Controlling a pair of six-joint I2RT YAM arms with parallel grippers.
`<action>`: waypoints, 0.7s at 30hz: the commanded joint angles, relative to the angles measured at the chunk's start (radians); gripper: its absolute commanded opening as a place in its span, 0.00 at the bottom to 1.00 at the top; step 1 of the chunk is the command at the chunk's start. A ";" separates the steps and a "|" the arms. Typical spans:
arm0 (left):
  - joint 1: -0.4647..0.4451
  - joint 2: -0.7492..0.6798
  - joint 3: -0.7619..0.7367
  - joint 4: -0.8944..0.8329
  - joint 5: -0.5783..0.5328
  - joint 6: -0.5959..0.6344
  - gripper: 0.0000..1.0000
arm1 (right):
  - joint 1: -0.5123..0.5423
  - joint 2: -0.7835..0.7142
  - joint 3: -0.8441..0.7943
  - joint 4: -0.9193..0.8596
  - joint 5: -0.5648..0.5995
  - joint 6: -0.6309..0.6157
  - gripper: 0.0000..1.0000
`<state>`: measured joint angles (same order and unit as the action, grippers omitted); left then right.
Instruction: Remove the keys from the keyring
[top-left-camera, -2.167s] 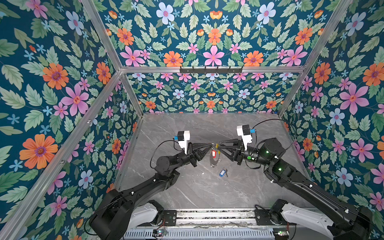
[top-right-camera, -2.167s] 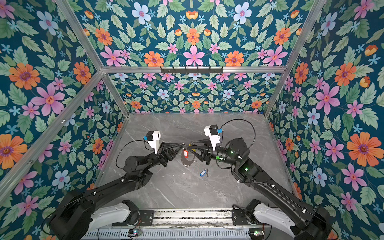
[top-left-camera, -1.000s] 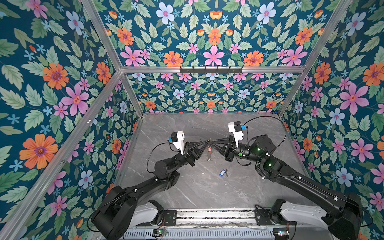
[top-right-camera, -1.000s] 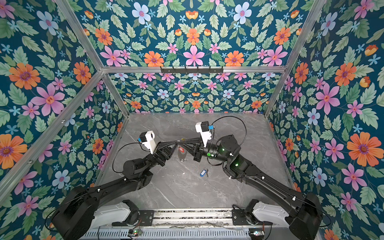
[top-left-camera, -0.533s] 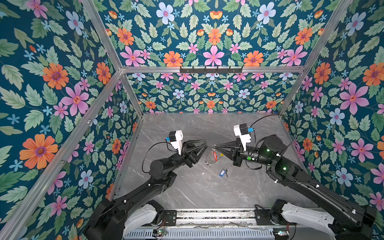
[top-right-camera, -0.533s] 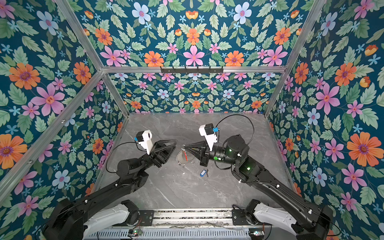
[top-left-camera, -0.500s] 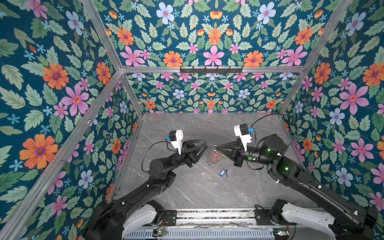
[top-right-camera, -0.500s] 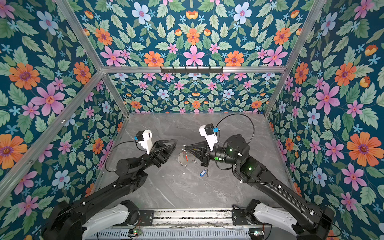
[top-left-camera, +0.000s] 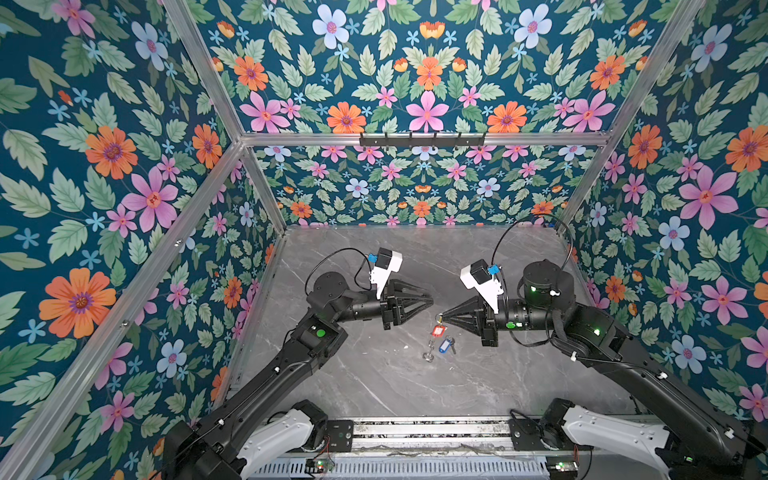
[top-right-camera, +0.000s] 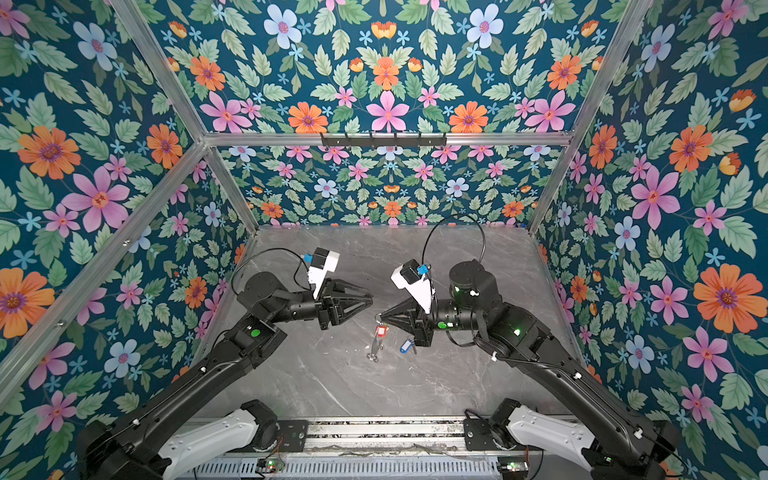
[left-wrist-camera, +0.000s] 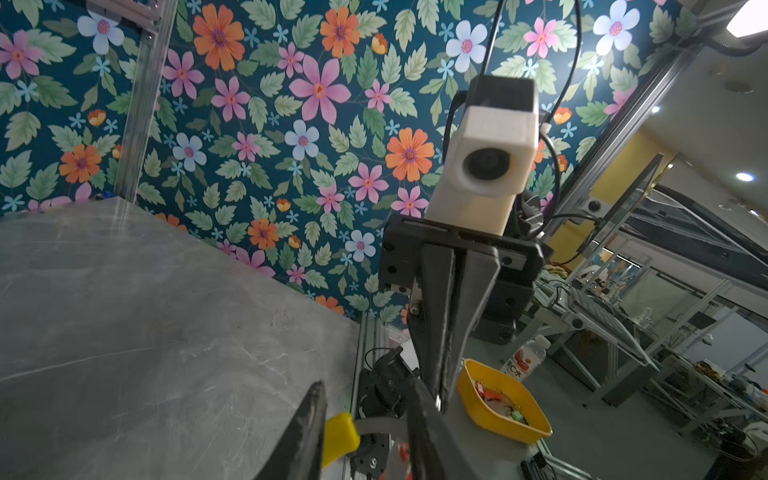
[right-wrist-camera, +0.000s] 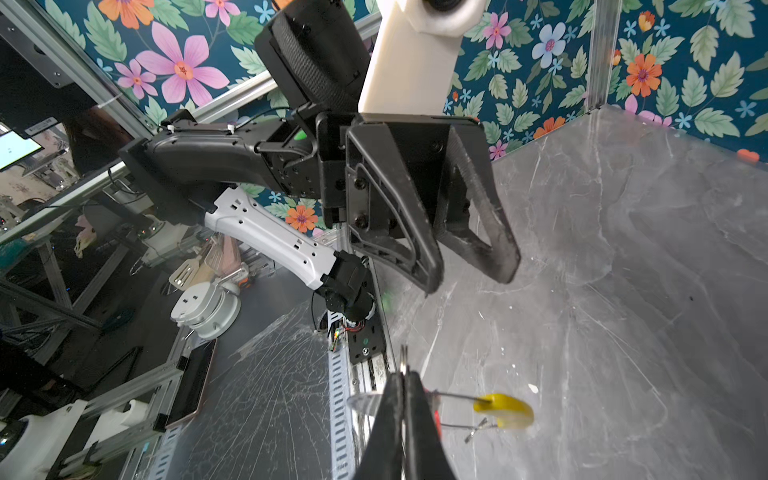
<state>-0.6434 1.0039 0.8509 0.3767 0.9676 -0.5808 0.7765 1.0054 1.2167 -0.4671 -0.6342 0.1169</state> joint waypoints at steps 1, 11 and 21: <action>0.000 0.000 0.022 -0.108 0.089 0.069 0.36 | 0.000 0.007 0.017 -0.043 -0.027 -0.040 0.00; -0.013 0.034 0.076 -0.226 0.137 0.137 0.34 | 0.000 0.021 0.028 -0.038 -0.006 -0.042 0.00; -0.025 0.034 0.081 -0.226 0.183 0.137 0.22 | -0.005 0.048 0.030 -0.028 0.020 -0.042 0.00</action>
<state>-0.6674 1.0382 0.9237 0.1551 1.1217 -0.4614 0.7727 1.0504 1.2419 -0.5198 -0.6239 0.0784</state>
